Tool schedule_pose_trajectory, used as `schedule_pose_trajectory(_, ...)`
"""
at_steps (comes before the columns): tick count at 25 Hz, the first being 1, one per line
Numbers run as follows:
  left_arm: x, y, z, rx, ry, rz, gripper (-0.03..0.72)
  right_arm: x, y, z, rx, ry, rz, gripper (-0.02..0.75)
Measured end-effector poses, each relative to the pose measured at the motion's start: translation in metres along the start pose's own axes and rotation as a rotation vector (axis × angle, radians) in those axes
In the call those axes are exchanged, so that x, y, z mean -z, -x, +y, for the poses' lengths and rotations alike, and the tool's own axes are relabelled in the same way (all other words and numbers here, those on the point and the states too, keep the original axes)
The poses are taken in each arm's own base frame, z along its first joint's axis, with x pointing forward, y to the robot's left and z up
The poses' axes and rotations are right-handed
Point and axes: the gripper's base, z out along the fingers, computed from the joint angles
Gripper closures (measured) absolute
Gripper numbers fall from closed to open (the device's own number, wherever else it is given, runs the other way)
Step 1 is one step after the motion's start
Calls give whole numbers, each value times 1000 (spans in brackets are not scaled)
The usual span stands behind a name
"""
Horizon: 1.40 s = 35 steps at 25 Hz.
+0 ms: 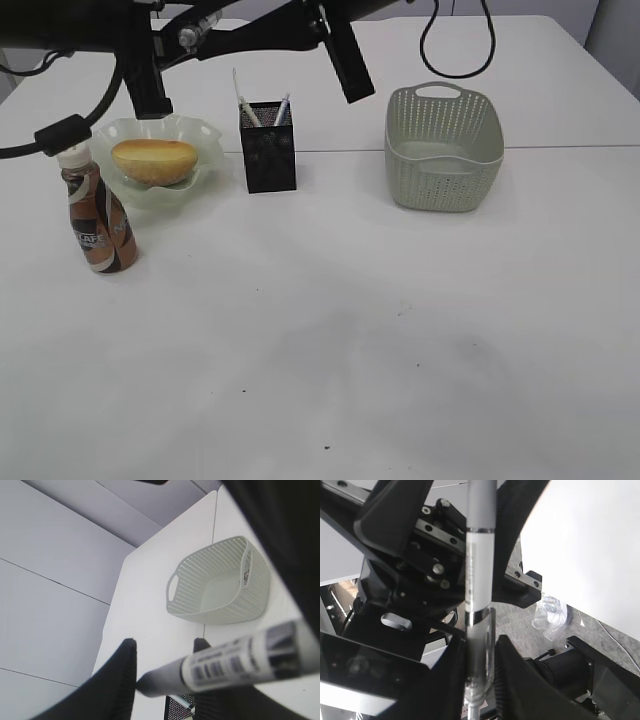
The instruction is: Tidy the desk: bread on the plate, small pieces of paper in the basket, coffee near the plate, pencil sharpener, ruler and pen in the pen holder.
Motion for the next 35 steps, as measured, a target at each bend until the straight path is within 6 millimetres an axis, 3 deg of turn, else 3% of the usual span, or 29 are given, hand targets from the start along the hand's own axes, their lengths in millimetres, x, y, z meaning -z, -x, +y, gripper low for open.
schedule_pose_trajectory(35, 0, 0, 0, -5, 2, 1, 440, 0, 1, 1, -22, 23, 1, 619)
